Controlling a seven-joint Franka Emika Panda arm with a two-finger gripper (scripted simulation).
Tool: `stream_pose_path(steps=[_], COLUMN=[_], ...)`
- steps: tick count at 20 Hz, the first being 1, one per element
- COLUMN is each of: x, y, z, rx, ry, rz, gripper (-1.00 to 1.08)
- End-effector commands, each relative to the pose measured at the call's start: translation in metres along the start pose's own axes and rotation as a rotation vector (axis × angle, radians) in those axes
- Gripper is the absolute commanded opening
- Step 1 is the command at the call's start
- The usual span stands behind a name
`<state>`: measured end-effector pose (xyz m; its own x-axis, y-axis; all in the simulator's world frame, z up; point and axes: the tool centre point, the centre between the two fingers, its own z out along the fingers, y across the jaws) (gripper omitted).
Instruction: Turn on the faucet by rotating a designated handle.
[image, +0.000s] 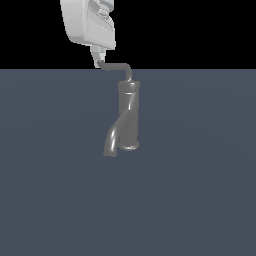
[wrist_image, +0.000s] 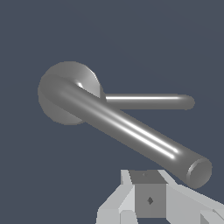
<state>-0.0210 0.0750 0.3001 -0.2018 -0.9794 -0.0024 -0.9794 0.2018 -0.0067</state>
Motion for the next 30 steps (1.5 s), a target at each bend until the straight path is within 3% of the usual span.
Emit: stream_pose_path(steps=[1,10,24,25,26,30], x=[0.009,0.017,0.102,0.102,0.075,0.091], y=[0.007,0.021,0.029,0.029,0.032,0.021], z=[0.0,0.0,0.0,0.0,0.0,0.0], rx=[-0.005,-0.003,-0.007,-0.007,-0.005,-0.005], ry=[0.003,0.002,0.002,0.002,0.001,0.002], rz=[0.006,0.0,0.005,0.005,-0.035,-0.028], gripper=[-1.0,-1.0,-1.0,-1.0,-1.0,-1.0])
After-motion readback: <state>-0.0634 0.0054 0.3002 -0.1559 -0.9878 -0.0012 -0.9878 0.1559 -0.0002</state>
